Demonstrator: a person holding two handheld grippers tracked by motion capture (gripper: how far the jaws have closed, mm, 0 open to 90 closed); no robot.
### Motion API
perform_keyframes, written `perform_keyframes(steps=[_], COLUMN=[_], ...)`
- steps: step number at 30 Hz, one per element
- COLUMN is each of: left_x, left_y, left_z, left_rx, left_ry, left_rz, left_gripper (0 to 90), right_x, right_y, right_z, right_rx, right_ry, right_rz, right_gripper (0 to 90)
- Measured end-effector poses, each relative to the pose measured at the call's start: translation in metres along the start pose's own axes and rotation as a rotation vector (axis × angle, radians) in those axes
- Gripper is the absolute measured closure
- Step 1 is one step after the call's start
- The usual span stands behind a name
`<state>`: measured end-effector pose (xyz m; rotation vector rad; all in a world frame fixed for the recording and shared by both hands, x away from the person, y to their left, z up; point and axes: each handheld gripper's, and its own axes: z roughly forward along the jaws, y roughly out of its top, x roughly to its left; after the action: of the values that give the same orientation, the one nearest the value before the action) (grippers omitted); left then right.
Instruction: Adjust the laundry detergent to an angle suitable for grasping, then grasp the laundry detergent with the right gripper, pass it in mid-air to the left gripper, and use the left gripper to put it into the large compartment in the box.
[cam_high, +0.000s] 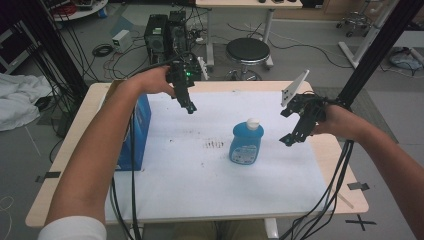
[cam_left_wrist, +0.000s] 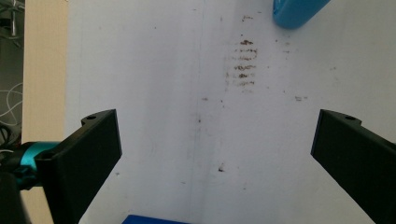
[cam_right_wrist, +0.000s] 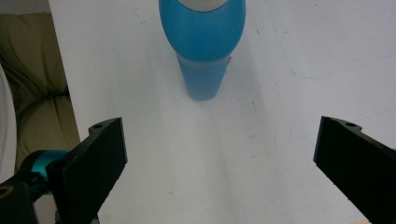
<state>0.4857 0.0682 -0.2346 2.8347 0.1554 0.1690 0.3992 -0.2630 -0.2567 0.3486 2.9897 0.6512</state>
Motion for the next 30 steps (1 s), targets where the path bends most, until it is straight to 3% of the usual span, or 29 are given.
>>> perform_keyframes(steps=[12,19,23,30], left_x=[-0.001,0.000,-0.001,-0.002], left_y=[-0.003,-0.003,-0.003,-0.001], left_z=[-0.002,0.000,0.002,0.002], left_rx=[0.000,-0.004,-0.003,0.004], left_ry=[0.006,0.006,0.005,0.006], left_rz=[-0.002,-0.001,-0.002,0.003], left_gripper=[1.7,1.7,1.7,1.7], right_x=[0.002,0.001,0.000,-0.002], right_y=[-0.009,-0.017,-0.021,-0.029], right_z=[0.004,0.003,0.003,0.014], right_rx=[-0.041,-0.103,-0.167,-0.227], right_ry=[-0.013,-0.014,-0.005,0.006], right_rz=[0.006,0.004,0.009,0.007], right_gripper=[1.7,1.7,1.6,1.6])
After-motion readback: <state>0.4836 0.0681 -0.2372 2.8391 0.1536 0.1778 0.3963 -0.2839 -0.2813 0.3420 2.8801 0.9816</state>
